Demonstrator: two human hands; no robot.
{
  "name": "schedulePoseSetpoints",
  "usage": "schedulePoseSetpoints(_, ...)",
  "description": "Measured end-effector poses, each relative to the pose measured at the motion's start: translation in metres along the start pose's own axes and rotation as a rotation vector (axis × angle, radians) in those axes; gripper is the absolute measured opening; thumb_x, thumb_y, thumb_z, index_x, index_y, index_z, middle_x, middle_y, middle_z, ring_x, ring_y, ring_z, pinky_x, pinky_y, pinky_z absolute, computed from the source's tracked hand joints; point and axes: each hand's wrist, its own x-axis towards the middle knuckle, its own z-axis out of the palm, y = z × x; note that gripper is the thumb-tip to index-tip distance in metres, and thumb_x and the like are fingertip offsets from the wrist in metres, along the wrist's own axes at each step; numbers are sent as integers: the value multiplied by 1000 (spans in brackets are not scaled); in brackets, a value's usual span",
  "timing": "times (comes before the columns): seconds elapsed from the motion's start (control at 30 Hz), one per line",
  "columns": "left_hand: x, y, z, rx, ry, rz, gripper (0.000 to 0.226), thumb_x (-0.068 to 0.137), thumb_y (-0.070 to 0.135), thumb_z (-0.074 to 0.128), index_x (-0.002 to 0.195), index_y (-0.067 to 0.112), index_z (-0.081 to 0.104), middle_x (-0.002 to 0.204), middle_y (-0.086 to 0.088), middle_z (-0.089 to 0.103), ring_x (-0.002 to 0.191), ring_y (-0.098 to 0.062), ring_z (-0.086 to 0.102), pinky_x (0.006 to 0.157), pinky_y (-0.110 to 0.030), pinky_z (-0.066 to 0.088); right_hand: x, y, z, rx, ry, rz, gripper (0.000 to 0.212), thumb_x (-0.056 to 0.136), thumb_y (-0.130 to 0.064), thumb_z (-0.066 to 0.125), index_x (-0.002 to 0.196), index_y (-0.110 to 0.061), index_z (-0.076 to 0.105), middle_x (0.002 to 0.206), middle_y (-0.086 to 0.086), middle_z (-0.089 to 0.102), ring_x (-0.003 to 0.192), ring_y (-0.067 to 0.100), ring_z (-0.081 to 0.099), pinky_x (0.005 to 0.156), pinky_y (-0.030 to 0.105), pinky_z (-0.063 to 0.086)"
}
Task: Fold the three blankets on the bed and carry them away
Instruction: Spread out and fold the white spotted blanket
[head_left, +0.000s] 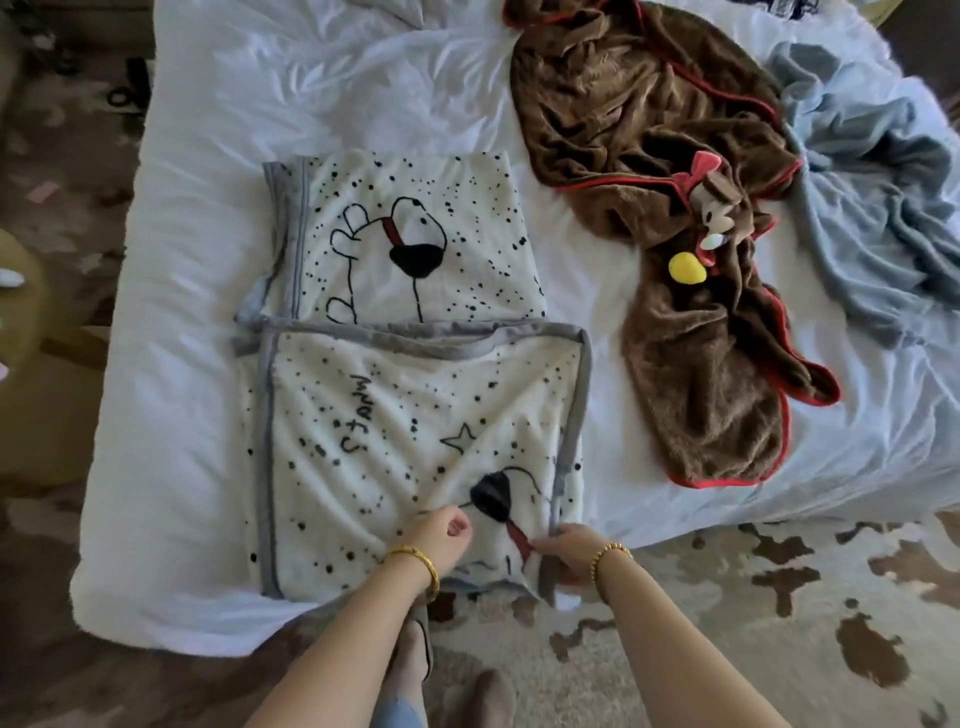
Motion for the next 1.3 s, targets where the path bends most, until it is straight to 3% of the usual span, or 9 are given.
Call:
schedulePoseSetpoints(0.13, -38, 11, 25, -87, -295, -17, 61, 85, 48, 58, 135, 23, 34, 118, 1, 52, 101, -13, 53, 82, -22, 45, -34, -10, 7, 695, -132, -73, 10, 93, -10, 54, 97, -1, 57, 82, 14, 64, 69, 23, 65, 52, 31, 56)
schedulePoseSetpoints(0.23, -59, 13, 38, -226, -213, -3, 89, 80, 53, 61, 145, 26, 7, 141, 3, 36, 125, -18, 43, 91, -22, 38, -56, -21, 15, 796, -242, -160, 16, 96, -9, 46, 95, 2, 57, 72, 13, 69, 62, 21, 69, 53, 28, 57)
schedulePoseSetpoints(0.4, -78, 12, 38, -210, 190, -198, 19, 89, 12, 46, 108, 15, 49, 103, -16, 56, 94, -28, 54, 88, -34, 45, -74, -43, 25, 869, -263, -208, 12, 95, -6, 48, 99, 3, 53, 73, 14, 67, 56, 20, 69, 49, 27, 56)
schedulePoseSetpoints(0.53, -89, -21, 5, -96, 345, -309, 29, 94, 12, 40, 116, 13, 58, 119, -14, 61, 107, -31, 56, 86, -32, 44, -68, -50, 23, 916, -123, -216, 19, 91, -5, 53, 109, -2, 47, 90, 15, 60, 66, 25, 66, 49, 29, 56)
schedulePoseSetpoints(0.67, -102, -51, -54, -138, 629, -370, 18, 89, 5, 42, 86, 12, 60, 101, -18, 63, 78, -32, 54, 69, -36, 48, -61, -66, 23, 950, 42, -140, 26, 88, 2, 54, 113, -2, 47, 81, 15, 56, 65, 25, 59, 41, 28, 53)
schedulePoseSetpoints(0.77, -106, -54, -99, 74, 839, -287, 17, 83, 4, 44, 75, 13, 55, 83, -15, 60, 67, -32, 49, 54, -30, 38, -59, -90, 35, 839, 104, -154, 35, 86, 0, 56, 120, 0, 45, 85, 18, 57, 64, 25, 60, 43, 27, 52)
schedulePoseSetpoints(1.0, -66, -47, -199, 149, 1152, -135, 15, 88, 4, 46, 87, 8, 61, 93, -14, 62, 66, -25, 42, 51, -28, 28, -40, -159, 39, 983, 290, -211, 37, 89, 1, 53, 121, -8, 38, 117, 23, 55, 68, 27, 61, 36, 24, 51)
schedulePoseSetpoints(1.23, -8, -76, -218, -596, 730, -357, 44, 88, 15, 60, 125, 2, 41, 124, -22, 52, 108, -36, 55, 92, -38, 46, -14, -199, 40, 847, 208, -295, 78, 93, -20, 54, 149, -18, -1, 118, 18, 56, 100, 26, 62, 83, 37, 54)
schedulePoseSetpoints(1.3, -1, -83, -189, -629, 591, -376, 57, 84, 17, 66, 128, -2, 35, 127, -23, 49, 112, -35, 52, 94, -35, 42, -9, -196, 57, 537, 317, -308, 66, 95, -18, 49, 147, -12, 11, 93, 16, 60, 78, 16, 59, 68, 25, 49)
